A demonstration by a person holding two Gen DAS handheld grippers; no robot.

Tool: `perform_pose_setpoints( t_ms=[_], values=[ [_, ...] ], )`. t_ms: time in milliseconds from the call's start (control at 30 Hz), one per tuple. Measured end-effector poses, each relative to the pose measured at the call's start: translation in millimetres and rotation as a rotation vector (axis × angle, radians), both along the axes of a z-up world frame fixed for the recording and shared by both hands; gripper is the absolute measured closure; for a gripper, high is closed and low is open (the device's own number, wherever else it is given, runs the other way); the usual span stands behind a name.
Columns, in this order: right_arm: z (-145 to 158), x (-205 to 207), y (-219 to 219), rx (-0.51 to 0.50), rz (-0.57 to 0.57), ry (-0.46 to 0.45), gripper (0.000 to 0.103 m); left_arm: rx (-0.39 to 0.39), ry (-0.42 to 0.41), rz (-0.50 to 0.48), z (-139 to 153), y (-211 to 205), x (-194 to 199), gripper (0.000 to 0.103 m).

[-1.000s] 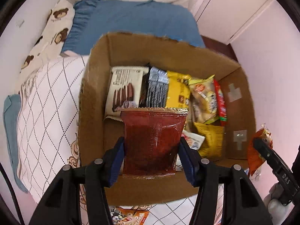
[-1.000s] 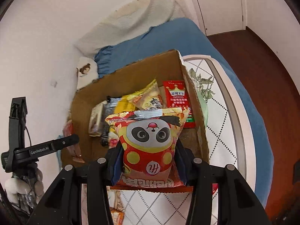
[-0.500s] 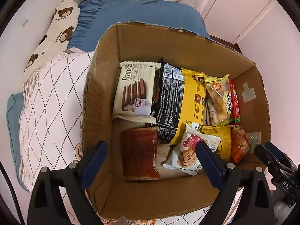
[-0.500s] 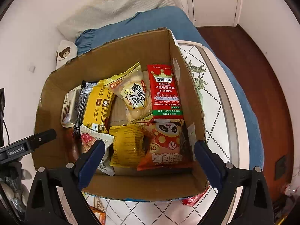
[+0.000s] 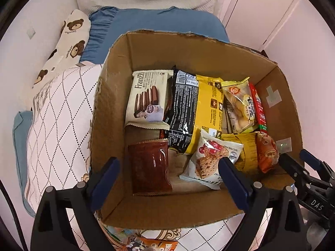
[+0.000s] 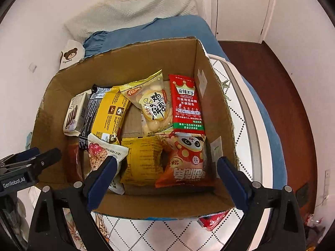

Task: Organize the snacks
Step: 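Carry both packs into the cardboard box and open both tools, then move both open tools back over the snacks on the bed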

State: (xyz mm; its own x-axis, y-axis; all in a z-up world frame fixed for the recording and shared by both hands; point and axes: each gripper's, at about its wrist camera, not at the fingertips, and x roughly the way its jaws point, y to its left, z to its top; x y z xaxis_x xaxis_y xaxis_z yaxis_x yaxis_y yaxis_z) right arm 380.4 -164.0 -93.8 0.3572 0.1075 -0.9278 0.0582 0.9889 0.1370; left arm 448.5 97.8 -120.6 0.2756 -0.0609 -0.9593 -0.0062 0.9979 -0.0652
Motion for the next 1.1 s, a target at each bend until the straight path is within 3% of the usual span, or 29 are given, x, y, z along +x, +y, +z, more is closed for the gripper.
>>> perform_pose_setpoints(
  t_ms=[433, 1100],
  values=[
    [46, -43, -9, -0.062, 0.005, -0.143, 0.004, 0.043, -0.165, -0.010, 45, -10, -44, 0.007],
    [128, -134, -13, -0.050, 0.018, -0.340, 0.004, 0.044, -0.348, -0.015, 110, -29, -123, 0.007]
  ],
)
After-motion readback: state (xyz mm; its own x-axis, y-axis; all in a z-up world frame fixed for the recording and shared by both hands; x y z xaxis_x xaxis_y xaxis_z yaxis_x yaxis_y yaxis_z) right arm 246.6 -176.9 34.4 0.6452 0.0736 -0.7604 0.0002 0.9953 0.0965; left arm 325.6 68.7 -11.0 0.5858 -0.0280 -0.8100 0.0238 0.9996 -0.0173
